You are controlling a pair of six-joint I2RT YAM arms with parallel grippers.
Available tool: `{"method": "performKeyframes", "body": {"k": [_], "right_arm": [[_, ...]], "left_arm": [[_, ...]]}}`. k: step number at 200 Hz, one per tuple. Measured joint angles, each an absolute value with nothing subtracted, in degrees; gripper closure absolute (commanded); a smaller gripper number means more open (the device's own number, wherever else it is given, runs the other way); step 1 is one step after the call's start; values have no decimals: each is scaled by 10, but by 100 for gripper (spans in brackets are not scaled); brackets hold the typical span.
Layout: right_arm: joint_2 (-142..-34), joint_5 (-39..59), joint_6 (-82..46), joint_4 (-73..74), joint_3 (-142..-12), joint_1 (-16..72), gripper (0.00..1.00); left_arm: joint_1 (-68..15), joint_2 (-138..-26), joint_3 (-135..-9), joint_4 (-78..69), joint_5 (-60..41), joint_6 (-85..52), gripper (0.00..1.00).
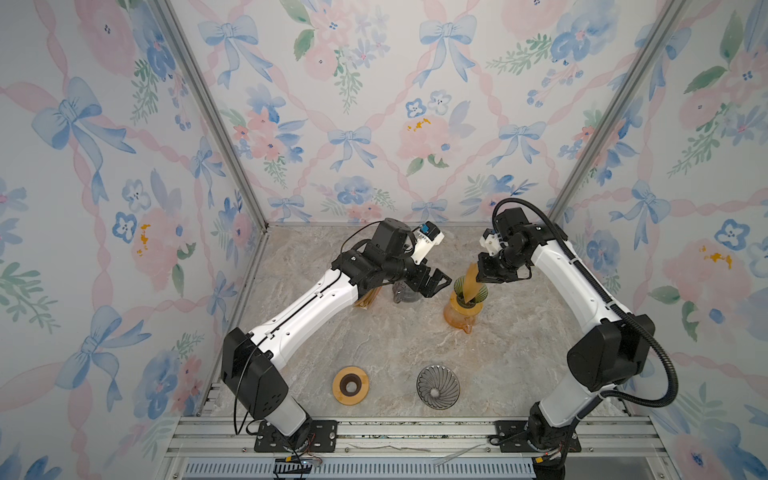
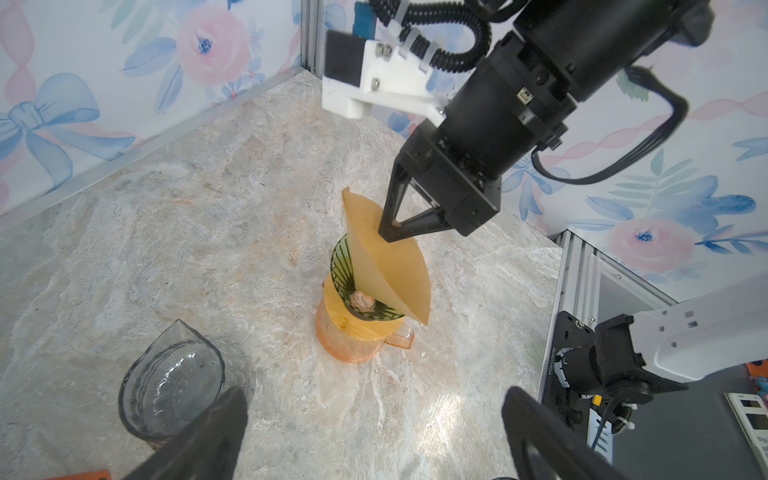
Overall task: Place the coffee filter in the dripper
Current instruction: 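Release the filter from the left gripper while the right carries it over the green dripper, then lower the paper filter into the green dripper with the right gripper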
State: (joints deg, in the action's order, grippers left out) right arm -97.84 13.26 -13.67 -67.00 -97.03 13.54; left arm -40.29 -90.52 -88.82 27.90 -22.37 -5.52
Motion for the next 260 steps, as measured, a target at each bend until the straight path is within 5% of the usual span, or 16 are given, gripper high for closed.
{"method": "performKeyframes", "body": {"k": [22,74,260], "right_arm": [[-979,128,-131,-672,-971,135,77],[-977,117,-128,-672,-986,135,74],[-1007,59,-137,-664,-1031,235,85]], "left_arm": [[-403,-905,-888,279,-224,-55,2],[-403,-905,-887,279,-223,-55,2],[-403,-899,-885,279,-210,-52,2]]}}
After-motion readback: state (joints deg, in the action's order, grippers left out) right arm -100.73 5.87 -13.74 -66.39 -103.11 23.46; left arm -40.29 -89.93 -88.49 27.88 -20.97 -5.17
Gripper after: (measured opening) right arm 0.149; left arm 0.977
